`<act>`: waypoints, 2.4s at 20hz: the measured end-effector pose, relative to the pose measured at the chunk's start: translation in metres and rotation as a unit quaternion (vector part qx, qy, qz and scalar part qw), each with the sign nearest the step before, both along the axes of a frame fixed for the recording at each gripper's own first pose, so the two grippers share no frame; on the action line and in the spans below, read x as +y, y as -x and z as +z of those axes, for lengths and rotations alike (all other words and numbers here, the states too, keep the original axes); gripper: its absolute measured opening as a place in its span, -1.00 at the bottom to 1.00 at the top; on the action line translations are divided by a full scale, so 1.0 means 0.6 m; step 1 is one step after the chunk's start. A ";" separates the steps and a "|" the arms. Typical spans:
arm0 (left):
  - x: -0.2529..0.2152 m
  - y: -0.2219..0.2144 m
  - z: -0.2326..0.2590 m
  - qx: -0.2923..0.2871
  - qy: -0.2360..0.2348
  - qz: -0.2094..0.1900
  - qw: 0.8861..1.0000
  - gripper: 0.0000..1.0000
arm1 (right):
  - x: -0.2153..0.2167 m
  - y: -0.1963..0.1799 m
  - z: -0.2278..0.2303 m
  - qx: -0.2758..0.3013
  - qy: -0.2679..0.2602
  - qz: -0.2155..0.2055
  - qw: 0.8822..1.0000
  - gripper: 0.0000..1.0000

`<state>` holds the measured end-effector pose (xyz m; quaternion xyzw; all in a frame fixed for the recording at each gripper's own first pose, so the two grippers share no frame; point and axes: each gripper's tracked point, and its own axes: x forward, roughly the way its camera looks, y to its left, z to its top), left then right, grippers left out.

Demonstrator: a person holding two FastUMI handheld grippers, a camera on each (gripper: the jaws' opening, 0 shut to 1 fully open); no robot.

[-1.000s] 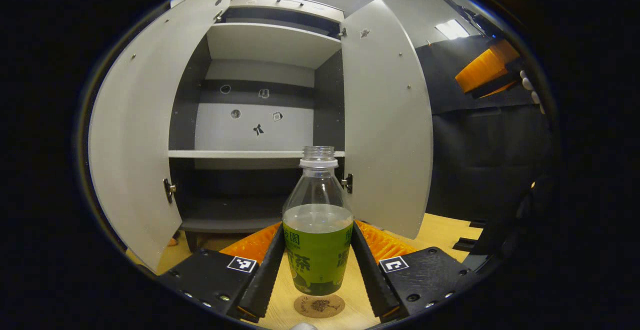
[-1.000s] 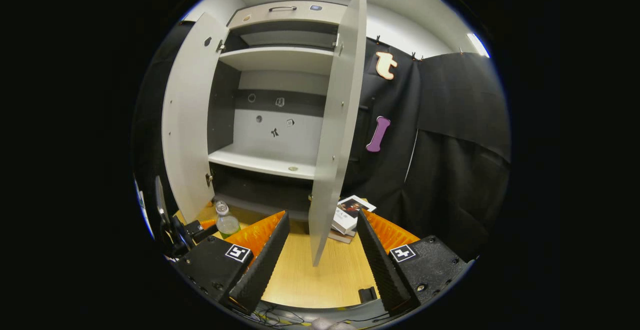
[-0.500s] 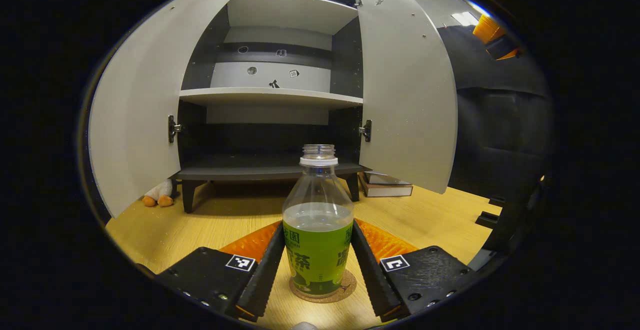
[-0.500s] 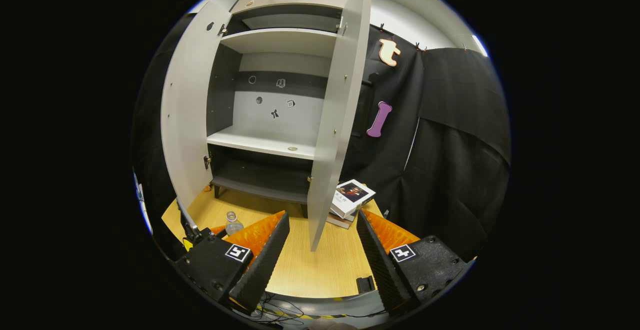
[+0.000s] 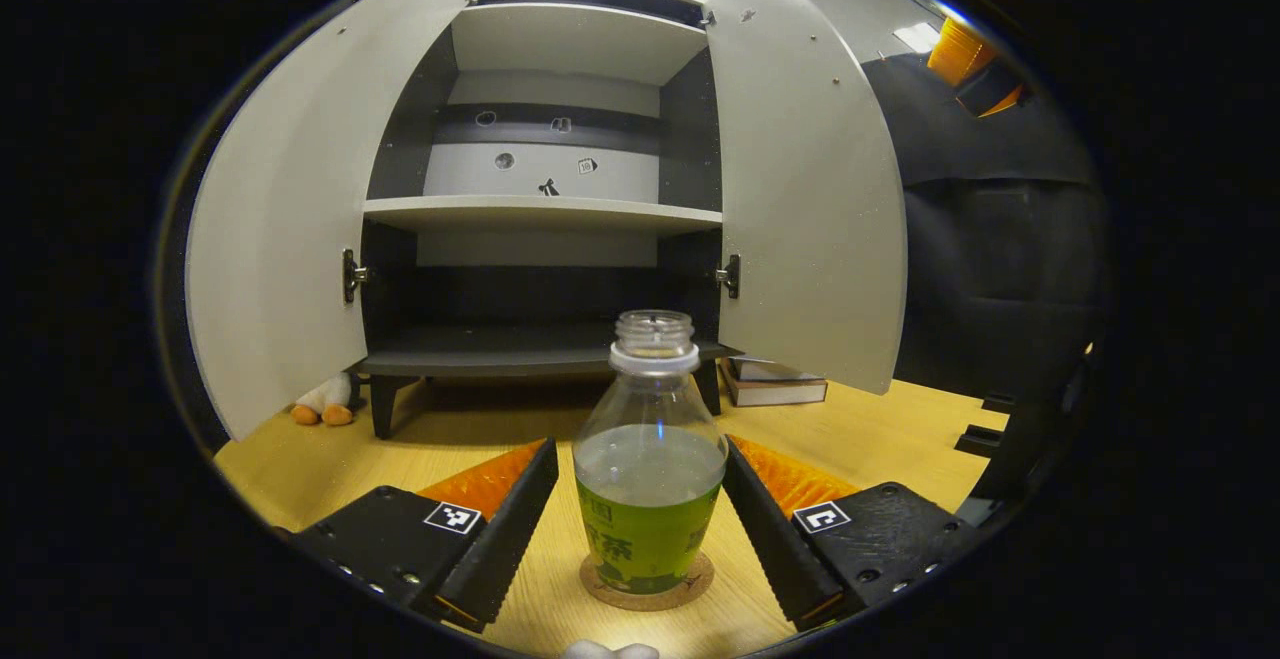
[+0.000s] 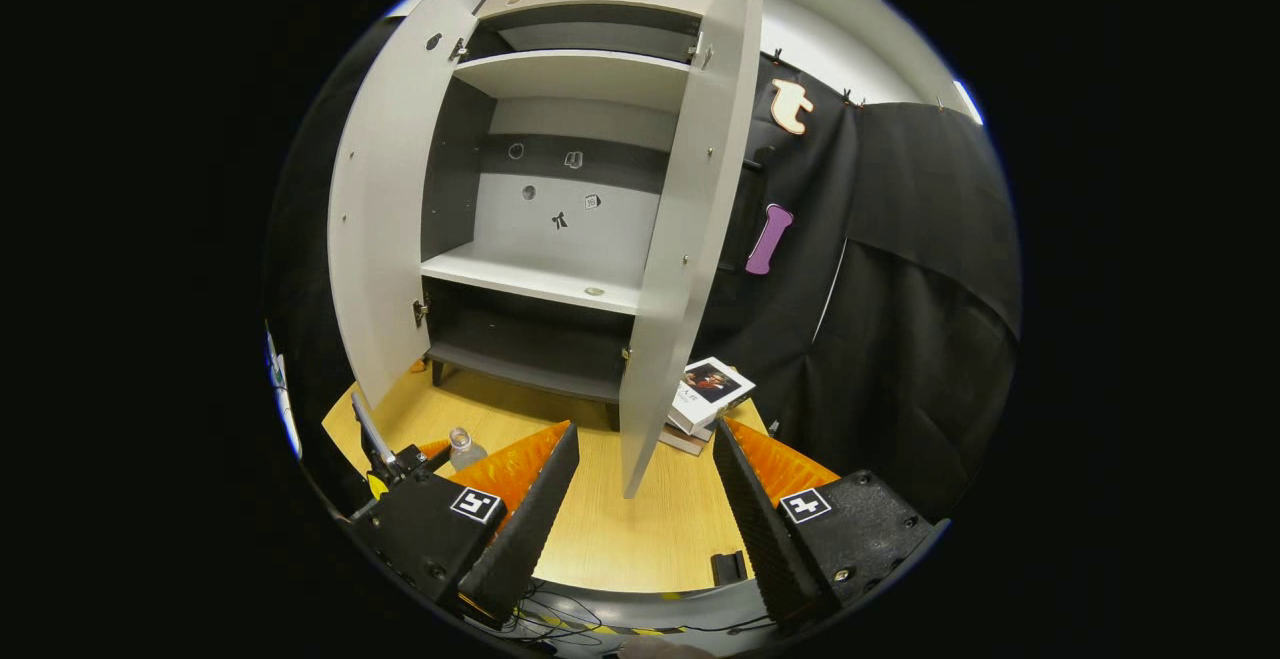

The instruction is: Grasp the bottle in the cabinet with the left hand and place it on the coaster, then close the right door with the right hand and the left door with the left hand.

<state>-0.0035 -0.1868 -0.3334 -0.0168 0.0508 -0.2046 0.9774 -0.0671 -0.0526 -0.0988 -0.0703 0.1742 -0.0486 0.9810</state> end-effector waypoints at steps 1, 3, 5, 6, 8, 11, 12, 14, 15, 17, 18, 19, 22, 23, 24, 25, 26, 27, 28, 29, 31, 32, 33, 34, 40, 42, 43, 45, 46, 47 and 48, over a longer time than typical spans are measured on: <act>0.002 0.000 0.012 -0.003 -0.003 0.002 1.000 0.94 | 0.001 0.000 0.001 -0.002 -0.003 0.000 1.000 0.67; 0.005 0.000 0.042 -0.009 -0.001 0.006 1.000 0.94 | 0.002 0.001 0.007 -0.008 -0.005 0.001 1.000 0.67; 0.005 0.002 0.083 -0.021 0.010 0.007 1.000 0.94 | 0.004 0.001 0.011 -0.015 -0.009 0.001 1.000 0.67; 0.009 0.000 0.104 -0.026 0.014 0.011 1.000 0.94 | 0.006 0.000 0.014 -0.018 -0.012 0.002 1.000 0.67; 0.016 -0.005 0.149 -0.032 0.019 0.015 0.999 0.94 | 0.010 -0.003 0.021 -0.026 -0.015 0.004 1.000 0.67; 0.036 -0.011 0.226 -0.044 0.015 0.028 0.999 0.94 | 0.021 -0.009 0.036 -0.043 -0.021 0.013 0.999 0.67; 0.041 -0.012 0.255 -0.052 0.015 0.030 0.998 0.94 | 0.024 -0.012 0.041 -0.049 -0.023 0.016 0.998 0.67; 0.062 -0.012 0.317 -0.070 0.014 0.039 0.997 0.94 | 0.034 -0.016 0.051 -0.060 -0.031 0.023 0.997 0.67; 0.073 -0.012 0.346 -0.077 0.013 0.043 0.996 0.94 | 0.040 -0.018 0.057 -0.065 -0.036 0.027 0.997 0.67; 0.097 -0.007 0.390 -0.080 0.011 0.052 0.995 0.94 | 0.048 -0.023 0.068 -0.078 -0.041 0.033 0.996 0.67; 0.108 -0.005 0.409 -0.079 0.012 0.056 0.995 0.94 | 0.052 -0.025 0.074 -0.083 -0.044 0.036 0.995 0.67; 0.123 -0.002 0.424 -0.077 0.012 0.061 0.995 0.94 | 0.055 -0.026 0.080 -0.090 -0.048 0.039 0.994 0.67; 0.175 0.006 0.459 -0.062 0.009 0.084 0.994 0.94 | 0.062 -0.035 0.097 -0.104 -0.062 0.048 0.991 0.67; 0.193 0.008 0.462 -0.056 0.007 0.092 0.994 0.94 | 0.062 -0.037 0.102 -0.108 -0.065 0.051 0.991 0.67; 0.212 0.014 0.462 -0.051 0.004 0.102 0.994 0.94 | 0.061 -0.042 0.107 -0.114 -0.068 0.052 0.990 0.67; 0.234 0.019 0.461 -0.045 0.000 0.116 0.992 0.94 | 0.057 -0.046 0.111 -0.119 -0.070 0.052 0.989 0.67; 0.259 0.026 0.461 -0.039 -0.006 0.133 0.990 0.94 | 0.050 -0.051 0.115 -0.124 -0.072 0.050 0.988 0.67; 0.281 0.037 0.459 -0.034 -0.010 0.148 0.988 0.94 | 0.040 -0.057 0.119 -0.127 -0.074 0.047 0.988 0.67; 0.299 0.045 0.459 -0.032 -0.011 0.161 0.986 0.94 | 0.026 -0.063 0.122 -0.131 -0.072 0.043 0.988 0.67; 0.309 0.055 0.455 -0.028 -0.012 0.171 0.985 0.94 | 0.008 -0.068 0.125 -0.135 -0.069 0.035 0.988 0.67; 0.334 0.070 0.447 -0.019 -0.017 0.192 0.981 0.94 | -0.041 -0.081 0.135 -0.142 -0.065 0.014 0.988 0.67; 0.343 0.076 0.443 -0.015 -0.019 0.200 0.979 0.94 | -0.070 -0.089 0.140 -0.144 -0.062 0.003 0.988 0.67; 0.344 0.081 0.438 -0.010 -0.018 0.204 0.979 0.94 | -0.101 -0.099 0.148 -0.149 -0.058 -0.006 0.987 0.67; 0.342 0.083 0.437 -0.006 -0.015 0.205 0.979 0.94 | -0.132 -0.109 0.157 -0.154 -0.053 -0.015 0.986 0.67; 0.315 0.103 0.449 -0.009 -0.018 0.223 0.975 0.93 | -0.272 -0.183 0.207 -0.168 -0.046 -0.033 0.984 0.67; 0.301 0.100 0.454 -0.009 -0.012 0.225 0.974 0.92 | -0.279 -0.210 0.209 -0.160 -0.053 -0.015 0.986 0.67; 0.294 0.100 0.456 -0.009 -0.009 0.228 0.974 0.92 | -0.276 -0.221 0.206 -0.156 -0.056 -0.001 0.986 0.67; 0.282 0.100 0.461 -0.011 -0.008 0.234 0.972 0.93 | -0.267 -0.234 0.203 -0.151 -0.057 0.024 0.987 0.67; 0.276 0.099 0.462 -0.012 -0.009 0.237 0.971 0.93 | -0.259 -0.245 0.203 -0.151 -0.058 0.039 0.986 0.67; 0.270 0.100 0.462 -0.010 -0.010 0.240 0.971 0.92 | -0.243 -0.249 0.204 -0.152 -0.062 0.059 0.985 0.67; 0.265 0.102 0.461 -0.008 -0.010 0.243 0.970 0.93 | -0.229 -0.251 0.200 -0.148 -0.060 0.073 0.984 0.67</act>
